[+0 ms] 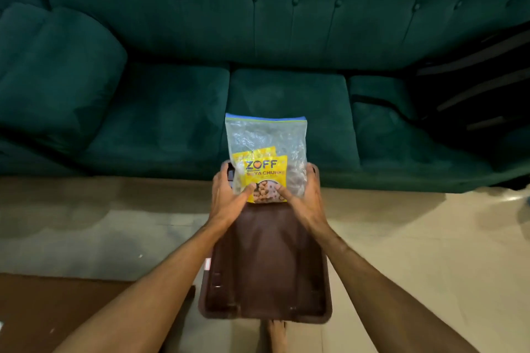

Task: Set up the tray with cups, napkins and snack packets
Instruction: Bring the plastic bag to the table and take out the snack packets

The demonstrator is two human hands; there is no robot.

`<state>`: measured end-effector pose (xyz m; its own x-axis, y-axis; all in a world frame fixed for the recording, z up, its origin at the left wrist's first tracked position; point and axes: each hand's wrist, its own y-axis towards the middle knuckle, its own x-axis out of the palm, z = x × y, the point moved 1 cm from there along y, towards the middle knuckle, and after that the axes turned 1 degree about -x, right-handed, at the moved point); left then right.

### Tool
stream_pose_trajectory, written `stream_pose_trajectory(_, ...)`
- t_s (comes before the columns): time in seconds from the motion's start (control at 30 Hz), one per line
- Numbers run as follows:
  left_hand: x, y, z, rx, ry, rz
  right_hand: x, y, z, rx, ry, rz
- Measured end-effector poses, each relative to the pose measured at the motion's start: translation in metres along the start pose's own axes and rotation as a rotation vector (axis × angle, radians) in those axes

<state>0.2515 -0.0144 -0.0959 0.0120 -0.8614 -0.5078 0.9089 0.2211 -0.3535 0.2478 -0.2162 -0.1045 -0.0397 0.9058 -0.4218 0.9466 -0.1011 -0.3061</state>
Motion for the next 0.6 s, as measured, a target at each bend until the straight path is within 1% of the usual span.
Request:
stream_pose_trajectory(0.07,0.016,0.029,-0.007,-0.035,-0.01,0.022,0.007,0.033,0.017,0.028,-0.023,0.008)
stream_pose_trajectory(0.17,0.035,0.056,-0.014,-0.033,-0.058,0.053,0.017,0.065,0.029,0.091,-0.012,0.038)
stream_pose_trajectory(0.27,0.055,0.072,-0.018,-0.07,-0.172,0.068,0.035,0.083,0.032,0.096,0.036,0.074)
stream_pose_trajectory(0.37,0.066,0.074,-0.02,-0.083,-0.191,0.08,0.051,0.085,0.028,0.057,0.064,0.1)
stream_pose_trajectory(0.5,0.06,0.057,-0.02,0.001,-0.192,0.16,0.054,0.072,0.016,-0.058,0.135,0.158)
stream_pose_trajectory(0.6,0.038,0.027,-0.013,0.049,-0.214,0.196,0.047,0.048,-0.002,-0.101,0.204,0.133)
